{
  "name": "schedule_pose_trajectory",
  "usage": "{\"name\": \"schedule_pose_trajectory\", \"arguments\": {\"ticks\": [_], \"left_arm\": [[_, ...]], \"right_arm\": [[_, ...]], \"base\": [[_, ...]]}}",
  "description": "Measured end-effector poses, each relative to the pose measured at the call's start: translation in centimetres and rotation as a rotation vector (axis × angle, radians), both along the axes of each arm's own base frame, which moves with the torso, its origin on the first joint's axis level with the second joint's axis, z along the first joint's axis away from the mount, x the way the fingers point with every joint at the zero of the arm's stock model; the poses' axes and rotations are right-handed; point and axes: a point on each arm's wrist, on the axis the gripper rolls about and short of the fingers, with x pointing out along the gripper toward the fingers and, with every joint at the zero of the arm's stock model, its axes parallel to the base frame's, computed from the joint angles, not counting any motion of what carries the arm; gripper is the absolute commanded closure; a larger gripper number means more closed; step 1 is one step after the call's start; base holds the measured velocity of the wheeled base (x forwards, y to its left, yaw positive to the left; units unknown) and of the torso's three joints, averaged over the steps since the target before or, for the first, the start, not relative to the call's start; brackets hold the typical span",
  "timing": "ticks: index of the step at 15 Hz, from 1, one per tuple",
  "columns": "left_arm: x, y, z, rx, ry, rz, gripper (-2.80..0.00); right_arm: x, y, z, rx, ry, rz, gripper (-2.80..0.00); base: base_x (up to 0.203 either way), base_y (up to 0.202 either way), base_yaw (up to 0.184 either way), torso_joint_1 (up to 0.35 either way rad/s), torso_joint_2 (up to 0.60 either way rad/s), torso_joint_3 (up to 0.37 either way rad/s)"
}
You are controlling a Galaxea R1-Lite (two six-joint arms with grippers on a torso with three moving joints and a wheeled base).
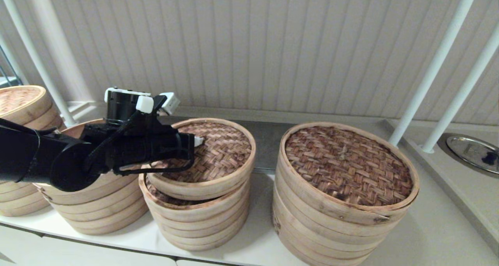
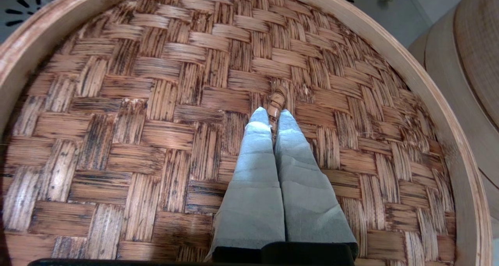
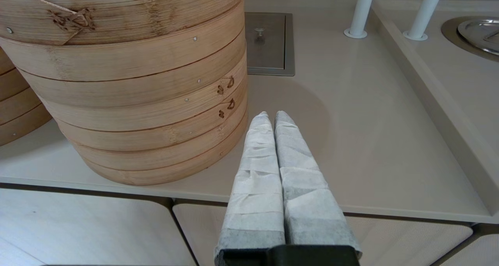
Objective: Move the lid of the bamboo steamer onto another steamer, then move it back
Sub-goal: Put the steamer
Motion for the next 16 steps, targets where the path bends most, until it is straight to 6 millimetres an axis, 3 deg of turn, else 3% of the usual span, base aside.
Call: {"name": "schedule_pose_trajectory", "arguments": {"ticks": [16], "left_arm": [[-0.09,0.84,-0.4,0.003,-0.01,0.022,0.0]], "right_arm": [[0.0,0.0,0.0,0.0,0.0,0.0,0.0]], "base": [[0.0,0.0,0.0,0.0,0.0,0.0]]}}
